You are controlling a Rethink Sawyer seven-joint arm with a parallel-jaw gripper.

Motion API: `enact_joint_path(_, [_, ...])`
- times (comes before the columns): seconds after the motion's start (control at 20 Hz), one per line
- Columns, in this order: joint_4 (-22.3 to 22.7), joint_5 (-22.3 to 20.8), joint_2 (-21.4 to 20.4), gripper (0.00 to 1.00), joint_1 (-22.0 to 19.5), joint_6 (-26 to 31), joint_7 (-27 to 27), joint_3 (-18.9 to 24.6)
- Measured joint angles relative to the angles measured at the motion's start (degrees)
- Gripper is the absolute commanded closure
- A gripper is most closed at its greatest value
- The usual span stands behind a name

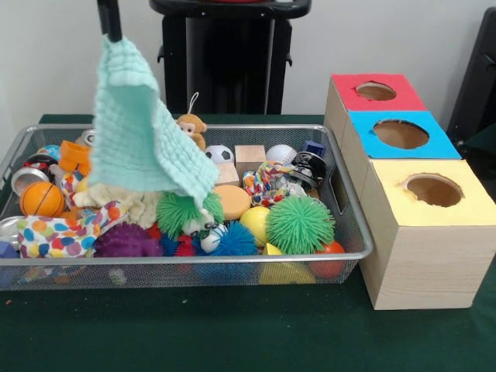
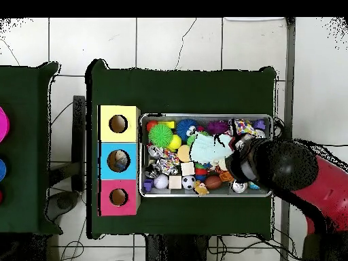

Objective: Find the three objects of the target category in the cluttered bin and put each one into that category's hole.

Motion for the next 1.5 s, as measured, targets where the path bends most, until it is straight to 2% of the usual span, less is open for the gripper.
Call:
enact_joint_path(0.25, [-0.4, -1.3, 1.1, 1.0, -1.6, 0.0, 0.0, 0.2])
enact_joint_path(0.6, [-0.5, -3.3, 1.2, 1.0, -1.3, 0.0, 0.0, 1.1])
enact_joint_path(1.05, [-0.5, -5.6, 1.5, 1.0, 1.3, 0.0, 0.0, 1.4])
enact_joint_path(1.5, [-0.5, -7.9, 4.7, 1.0, 5.4, 0.0, 0.0, 1.4])
